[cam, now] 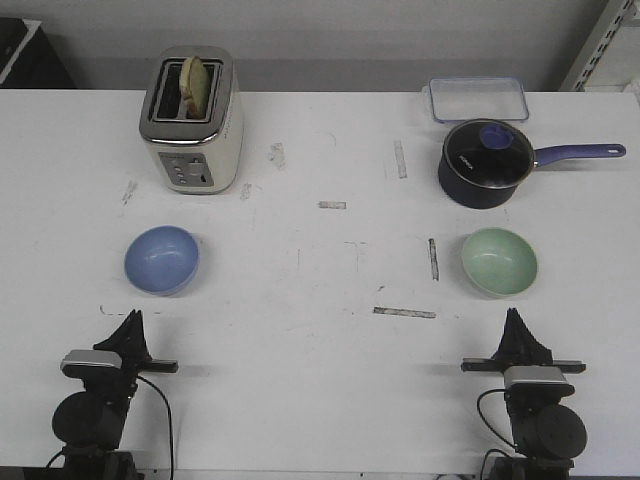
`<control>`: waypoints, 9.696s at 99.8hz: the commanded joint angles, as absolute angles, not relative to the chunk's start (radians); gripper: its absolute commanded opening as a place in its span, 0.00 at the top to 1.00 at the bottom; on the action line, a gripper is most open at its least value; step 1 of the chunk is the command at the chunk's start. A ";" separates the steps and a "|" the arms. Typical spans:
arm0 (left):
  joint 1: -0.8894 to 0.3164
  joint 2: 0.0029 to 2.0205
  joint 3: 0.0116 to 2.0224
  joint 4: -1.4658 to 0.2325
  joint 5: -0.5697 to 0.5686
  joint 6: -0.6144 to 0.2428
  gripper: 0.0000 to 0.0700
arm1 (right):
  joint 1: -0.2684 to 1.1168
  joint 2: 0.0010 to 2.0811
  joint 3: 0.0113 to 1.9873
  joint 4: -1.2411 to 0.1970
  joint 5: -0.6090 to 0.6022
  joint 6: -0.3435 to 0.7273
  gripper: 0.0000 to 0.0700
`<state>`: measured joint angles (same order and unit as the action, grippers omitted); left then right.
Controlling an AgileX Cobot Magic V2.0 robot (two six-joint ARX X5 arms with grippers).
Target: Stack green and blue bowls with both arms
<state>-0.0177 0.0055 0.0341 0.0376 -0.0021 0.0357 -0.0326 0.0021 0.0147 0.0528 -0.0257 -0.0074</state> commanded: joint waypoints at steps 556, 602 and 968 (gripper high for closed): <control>-0.018 0.004 0.013 0.054 -0.003 0.037 1.00 | 0.026 0.880 0.852 -0.566 -0.058 -0.056 1.00; -0.018 0.004 0.040 0.221 -0.004 -0.013 1.00 | 0.024 0.520 0.496 -0.406 -0.059 -0.041 1.00; -0.489 1.557 1.687 -0.904 0.247 -0.217 1.00 | 0.028 0.506 0.496 -0.398 -0.059 -0.043 1.00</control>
<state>-0.4438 1.5101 1.6680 -0.8970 0.2729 -0.2481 0.0257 0.5037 0.4877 -0.4061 -0.0582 -0.0483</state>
